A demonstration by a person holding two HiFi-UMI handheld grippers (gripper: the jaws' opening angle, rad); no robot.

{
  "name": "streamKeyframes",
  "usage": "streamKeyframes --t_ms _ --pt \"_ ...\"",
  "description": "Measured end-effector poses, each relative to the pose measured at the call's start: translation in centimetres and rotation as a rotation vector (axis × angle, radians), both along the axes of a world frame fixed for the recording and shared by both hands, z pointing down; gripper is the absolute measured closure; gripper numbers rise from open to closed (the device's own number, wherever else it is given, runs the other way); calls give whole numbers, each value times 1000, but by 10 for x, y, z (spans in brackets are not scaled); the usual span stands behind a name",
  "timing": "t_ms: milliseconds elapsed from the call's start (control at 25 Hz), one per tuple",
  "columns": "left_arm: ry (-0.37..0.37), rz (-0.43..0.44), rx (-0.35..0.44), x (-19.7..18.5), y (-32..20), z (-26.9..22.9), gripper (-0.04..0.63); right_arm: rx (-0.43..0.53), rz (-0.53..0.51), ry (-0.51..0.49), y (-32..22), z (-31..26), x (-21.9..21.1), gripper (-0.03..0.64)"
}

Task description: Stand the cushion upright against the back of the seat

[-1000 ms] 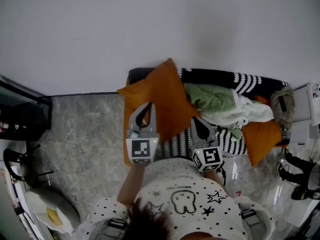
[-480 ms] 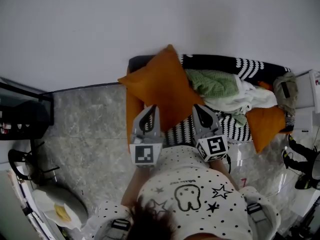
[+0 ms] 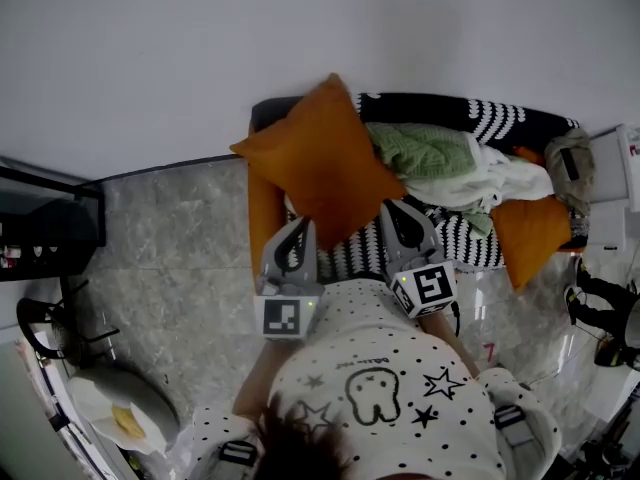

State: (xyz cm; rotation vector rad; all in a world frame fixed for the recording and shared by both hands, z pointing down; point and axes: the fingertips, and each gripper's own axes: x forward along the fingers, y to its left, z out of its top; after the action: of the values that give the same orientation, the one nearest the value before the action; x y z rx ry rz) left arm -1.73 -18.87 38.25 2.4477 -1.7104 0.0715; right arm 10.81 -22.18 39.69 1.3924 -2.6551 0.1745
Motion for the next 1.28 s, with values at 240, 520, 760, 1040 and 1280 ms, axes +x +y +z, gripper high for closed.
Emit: streamKeyframes --t_ms 240,520,760,1040,1280 --pt "-13 7 23 3 10 -8 594 -3 -30 8 12 -3 -5 621" --pt "14 7 -2 1 12 -4 594 -10 -60 20 23 0 -13 621" --pt "32 -6 -24 -3 10 4 593 -71 -97 36 28 14 -23 621" --pt "44 -5 -42 1 12 6 592 -141 -60 15 30 30 -14 620" --pt "47 17 -64 3 8 12 592 -156 -63 18 28 36 -16 620"
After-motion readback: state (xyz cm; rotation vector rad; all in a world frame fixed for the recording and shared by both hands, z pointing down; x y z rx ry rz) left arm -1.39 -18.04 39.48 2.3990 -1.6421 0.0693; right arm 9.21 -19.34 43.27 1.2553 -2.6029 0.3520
